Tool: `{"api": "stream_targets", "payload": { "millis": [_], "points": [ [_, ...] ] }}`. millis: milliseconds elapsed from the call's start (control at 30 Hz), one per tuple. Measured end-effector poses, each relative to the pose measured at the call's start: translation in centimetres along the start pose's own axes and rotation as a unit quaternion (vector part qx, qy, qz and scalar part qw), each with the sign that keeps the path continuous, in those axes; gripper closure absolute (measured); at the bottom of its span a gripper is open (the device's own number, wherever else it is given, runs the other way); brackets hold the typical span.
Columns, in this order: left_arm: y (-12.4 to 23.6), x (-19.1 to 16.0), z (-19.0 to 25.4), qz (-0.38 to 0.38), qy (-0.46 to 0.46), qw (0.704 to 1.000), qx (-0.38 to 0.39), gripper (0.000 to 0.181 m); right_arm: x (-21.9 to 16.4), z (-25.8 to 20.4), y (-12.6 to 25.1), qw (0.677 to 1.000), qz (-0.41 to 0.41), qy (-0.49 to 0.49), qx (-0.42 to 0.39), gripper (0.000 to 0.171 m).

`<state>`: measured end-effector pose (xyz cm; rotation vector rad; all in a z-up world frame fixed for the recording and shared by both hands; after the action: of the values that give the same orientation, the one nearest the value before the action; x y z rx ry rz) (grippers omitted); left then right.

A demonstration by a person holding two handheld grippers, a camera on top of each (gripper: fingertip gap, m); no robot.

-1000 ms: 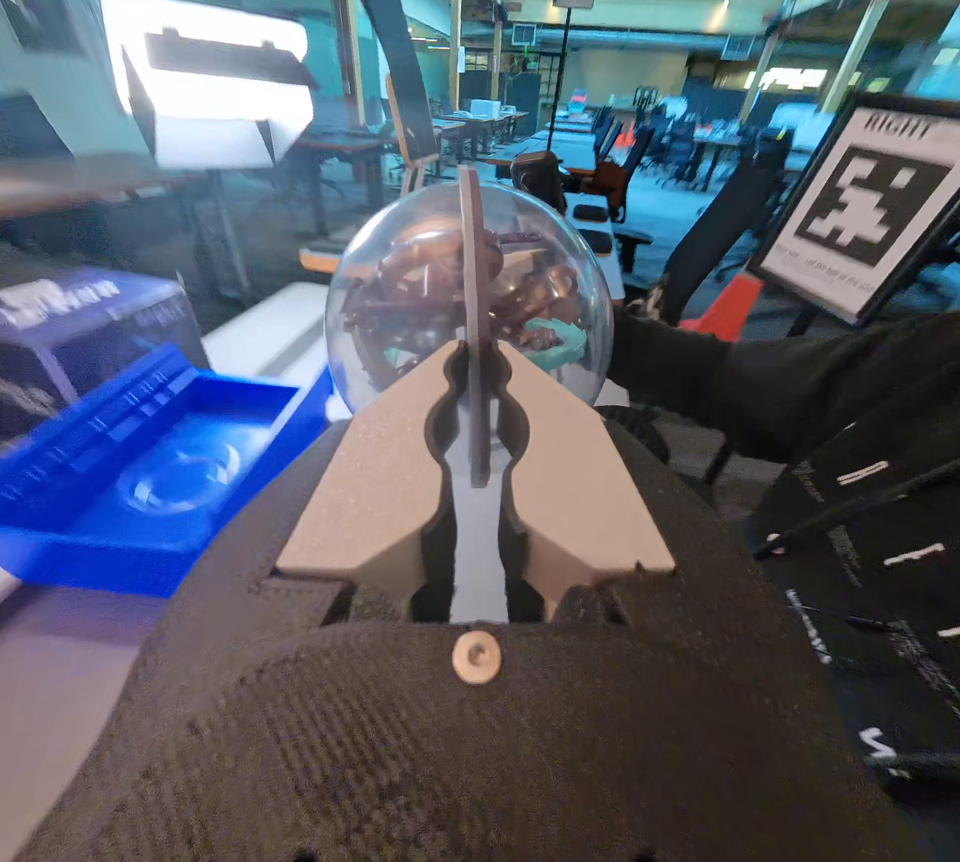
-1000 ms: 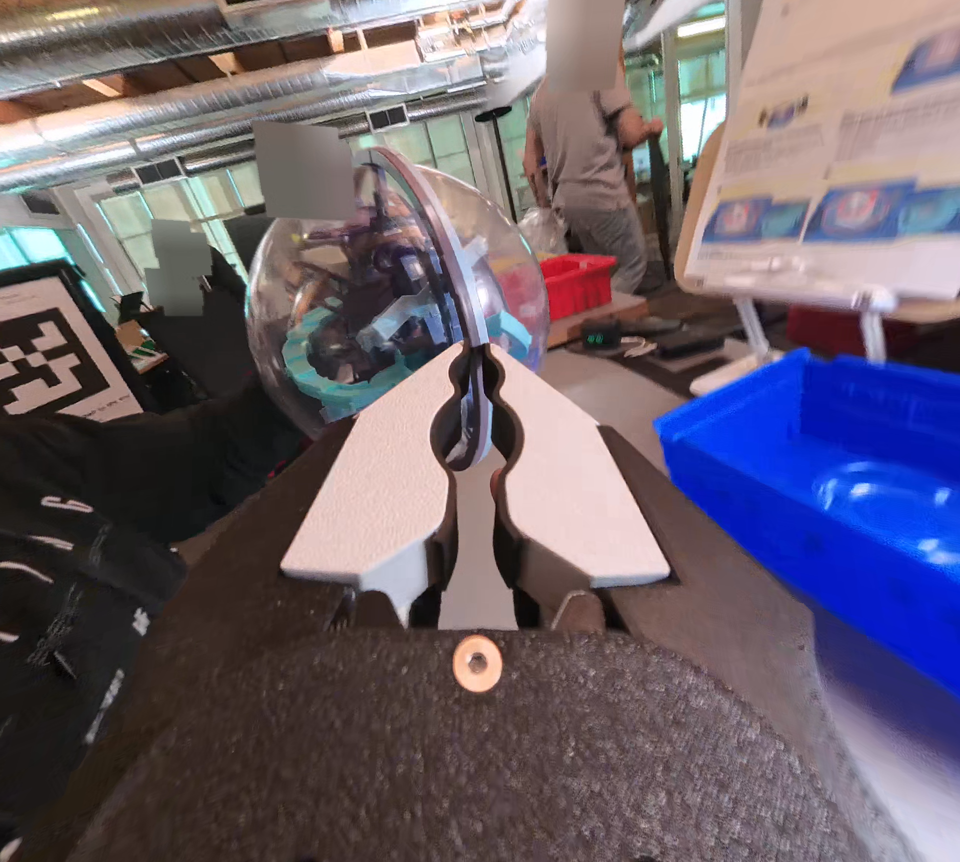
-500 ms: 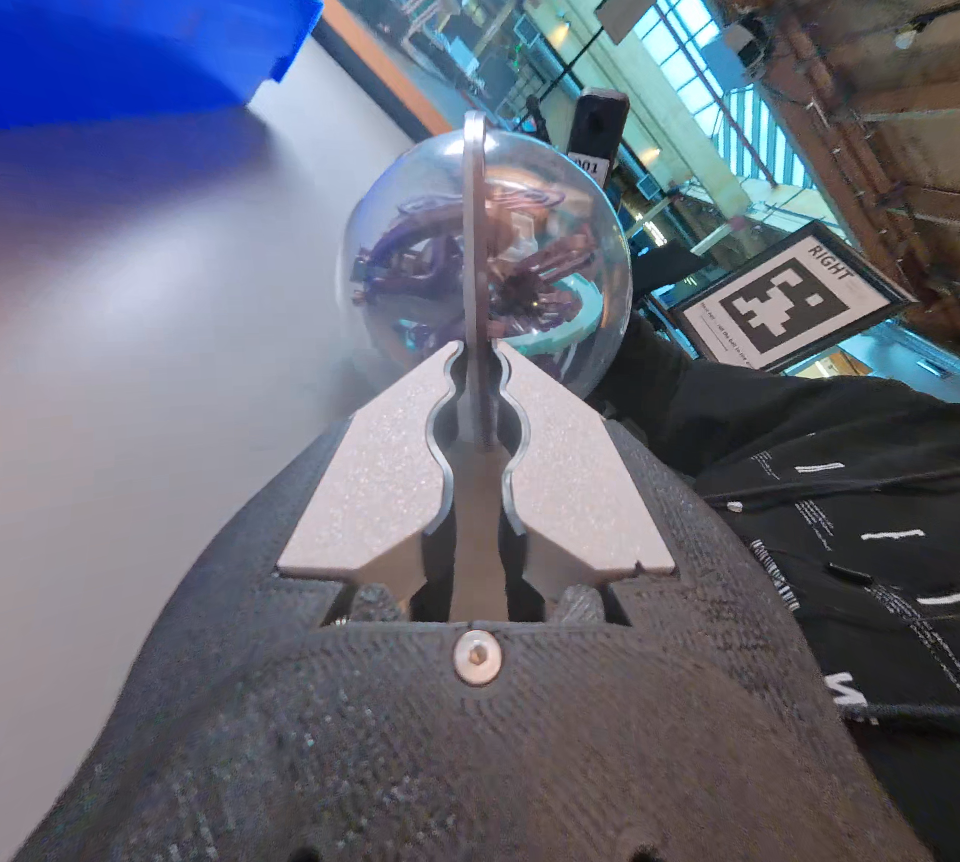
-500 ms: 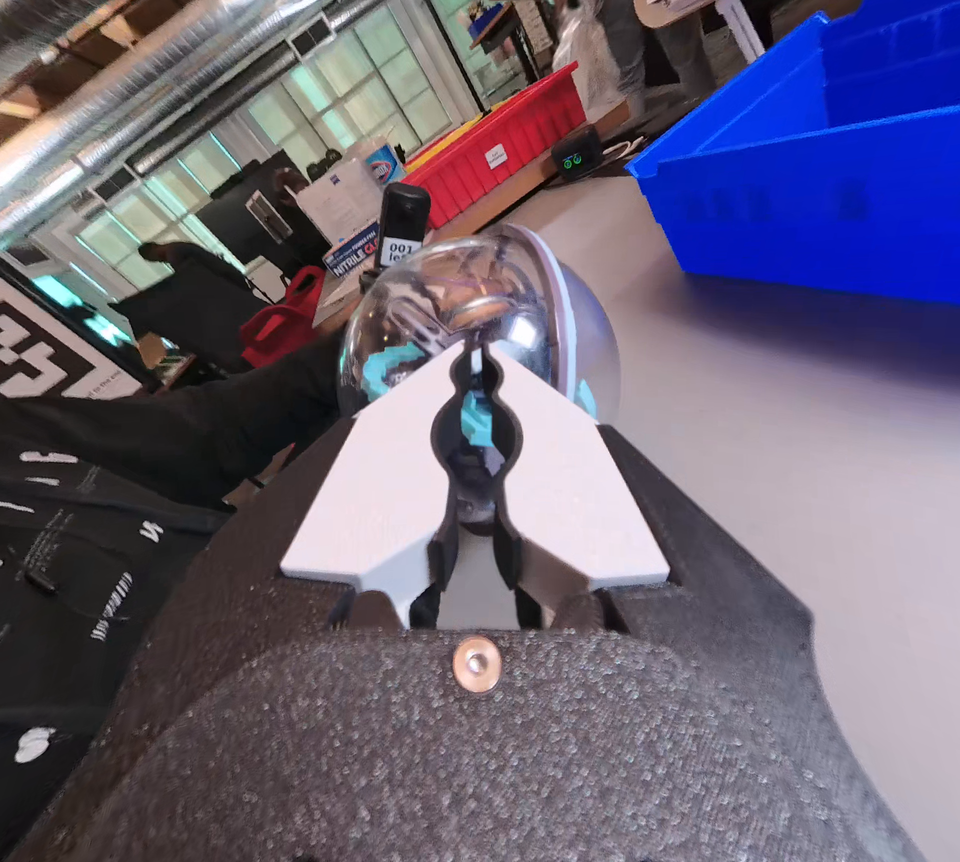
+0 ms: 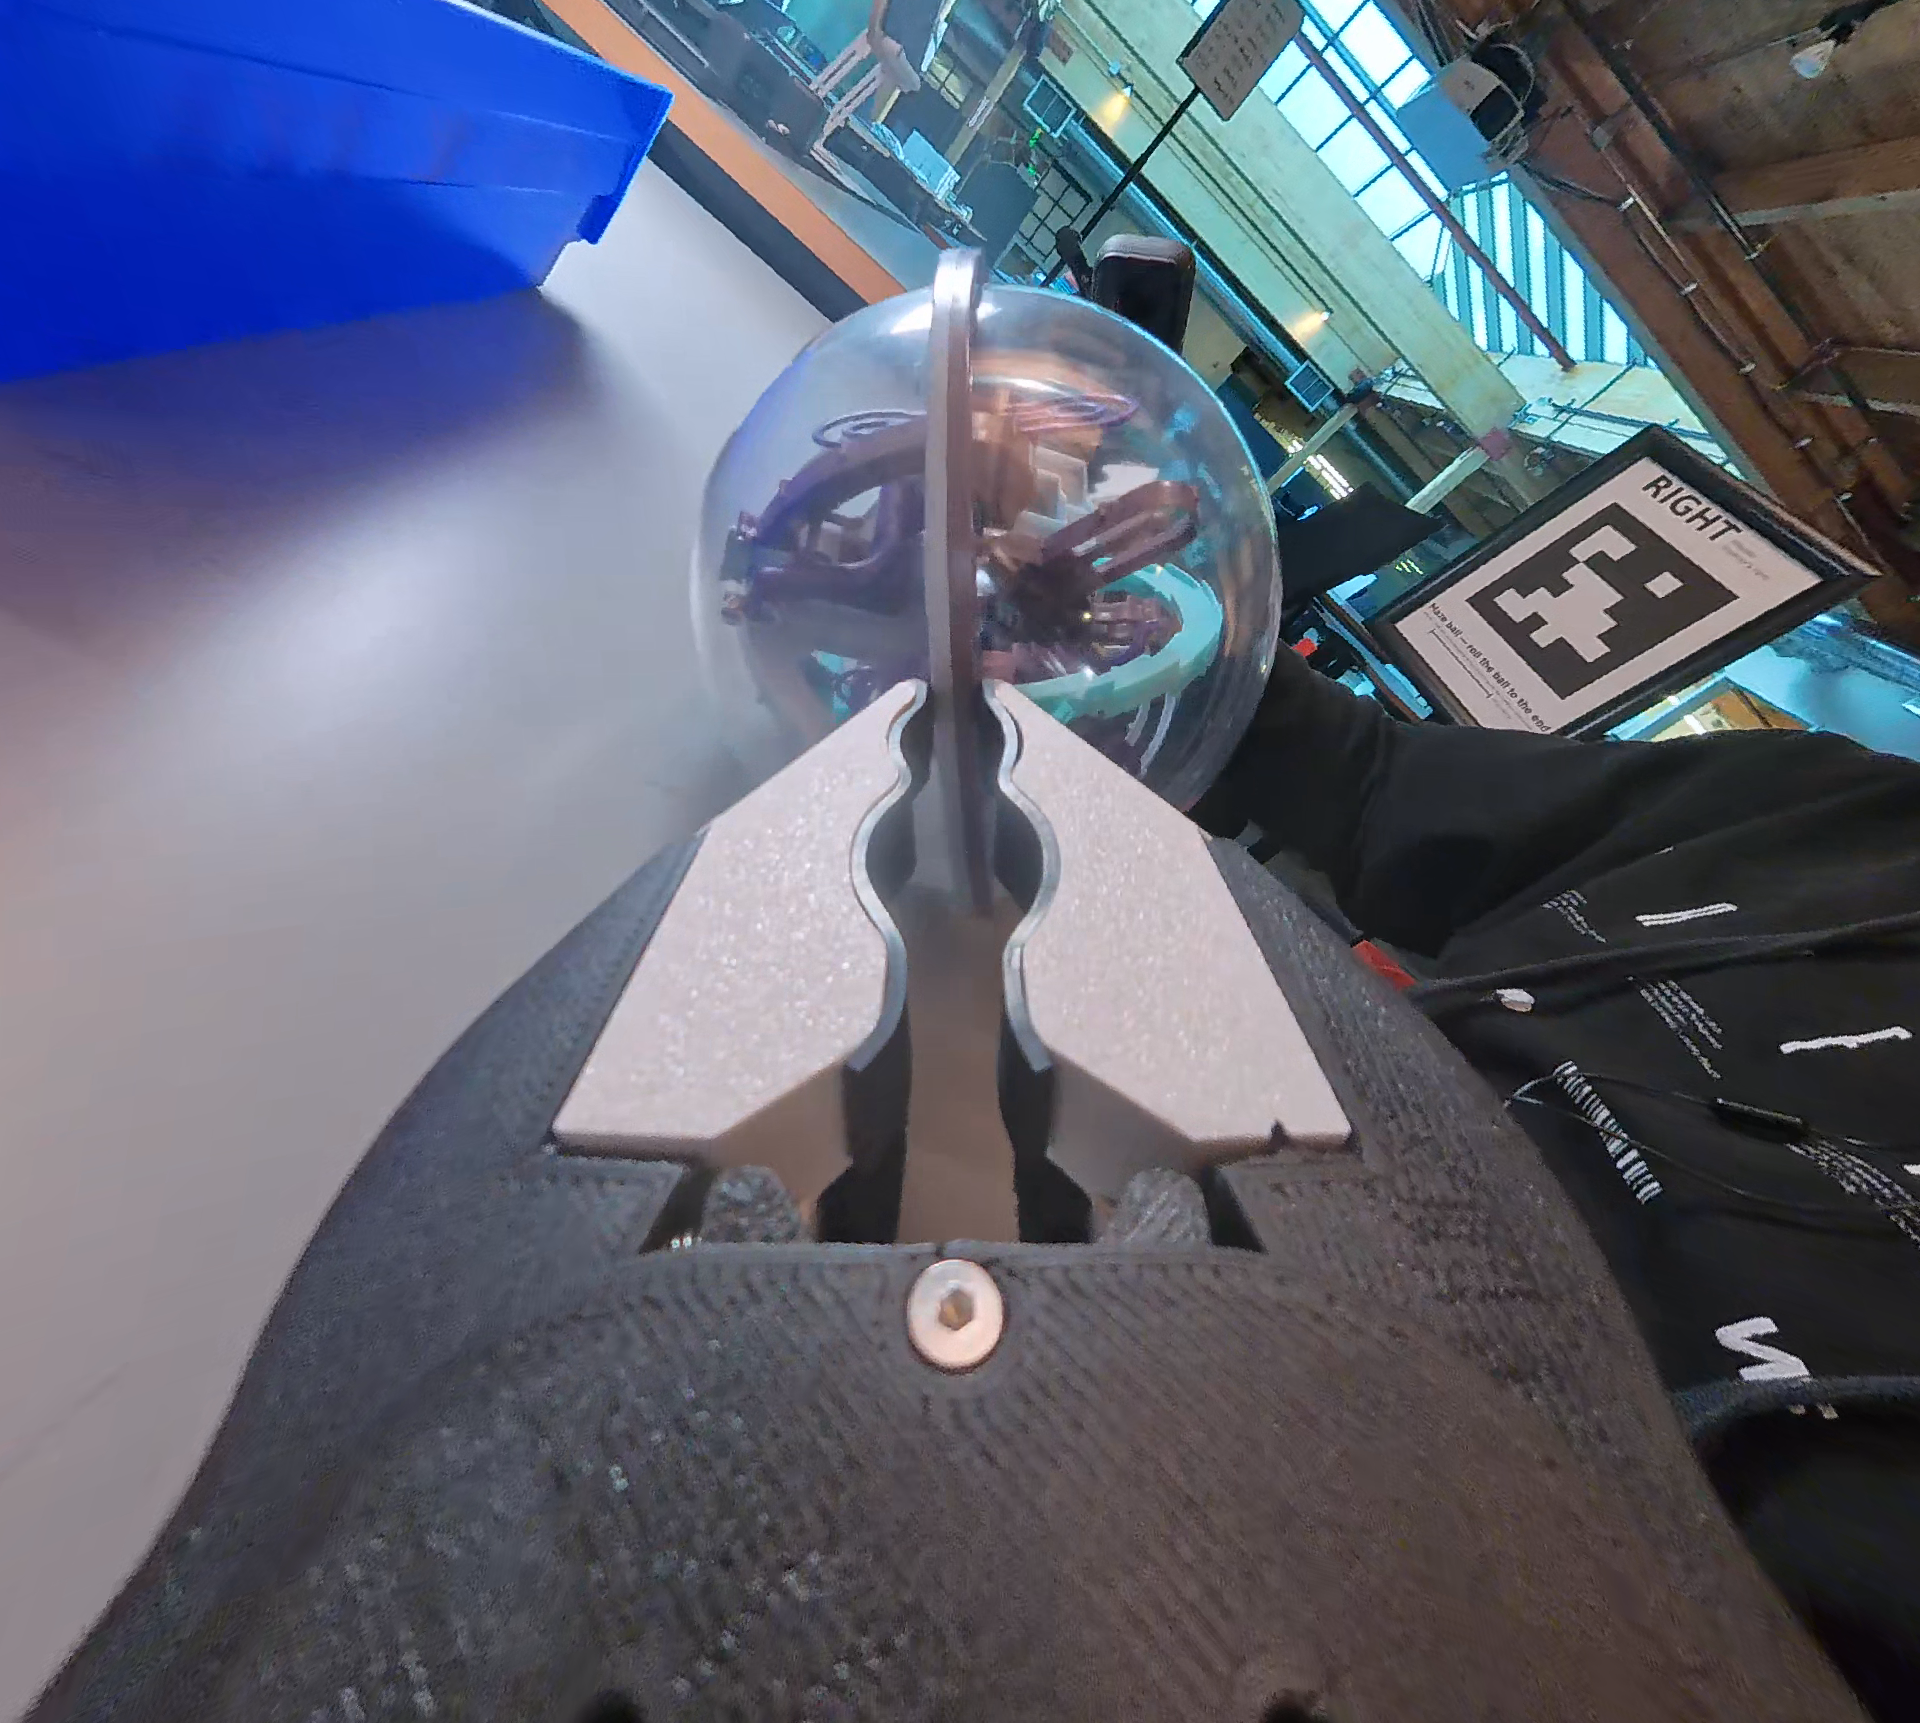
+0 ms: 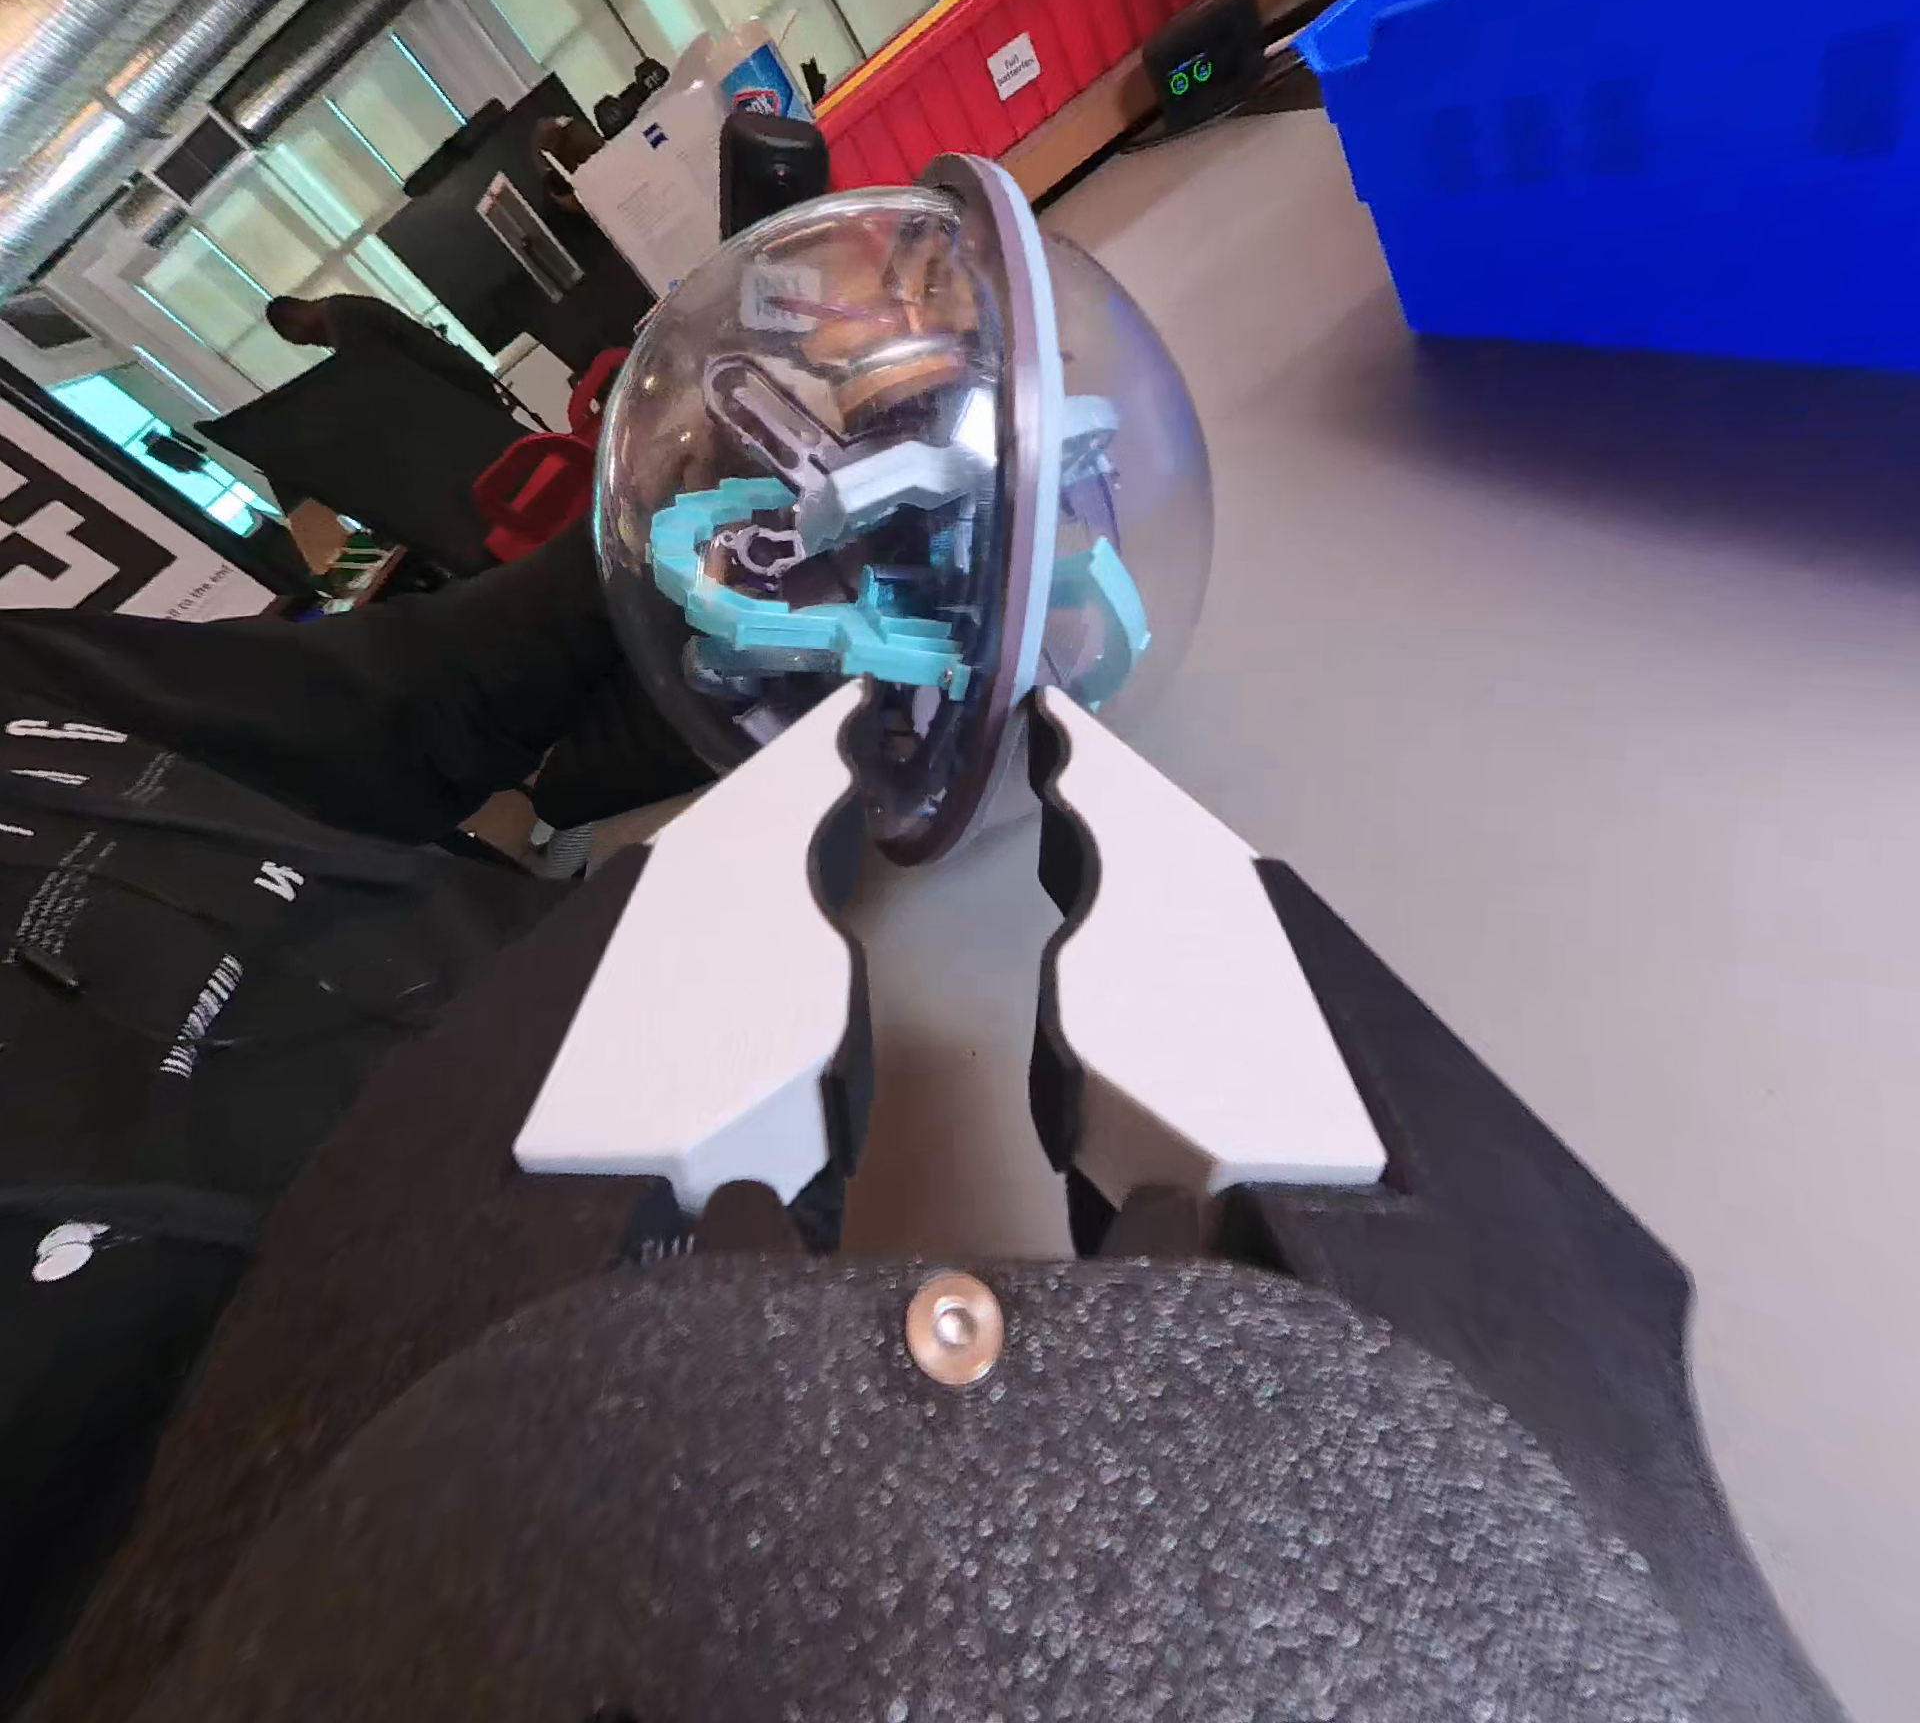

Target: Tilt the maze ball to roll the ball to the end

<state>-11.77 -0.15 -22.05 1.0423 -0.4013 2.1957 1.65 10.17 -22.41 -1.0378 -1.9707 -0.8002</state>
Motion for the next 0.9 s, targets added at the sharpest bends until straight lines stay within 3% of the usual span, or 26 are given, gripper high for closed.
{"api": "stream_targets", "payload": {
  "millis": [167,433,667,900],
  "points": [
    [0.1,-0.4,0.5,-0.009,-0.021,1.000,-0.007,0.176,-0.3,0.2,-0.1,1.000,0.002,-0.010,0.009,0.165],
    [0.1,-0.3,1.0,-0.016,-0.058,0.998,-0.004,0.176,0.3,-0.4,0.1,1.000,0.018,0.016,0.005,0.166],
    [0.5,5.3,5.8,0.042,-0.134,0.990,-0.032,0.176,8.2,-5.0,1.3,0.992,0.072,0.102,0.022,0.166],
    [2.0,13.7,14.8,0.095,-0.288,0.952,-0.041,0.174,17.8,-12.8,2.6,0.965,0.096,0.242,0.030,0.166]
  ]
}}
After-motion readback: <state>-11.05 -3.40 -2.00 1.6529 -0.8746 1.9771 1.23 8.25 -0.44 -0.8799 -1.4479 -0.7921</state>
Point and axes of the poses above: each gripper's, where its closed fingertips meet, y back along the fingers, x out of its top, z = x × y across the jaws, the point moved 1 cm from there along y, back along the fingers, and after that the axes turned 1 degree about -x, right-handed, at the moved point
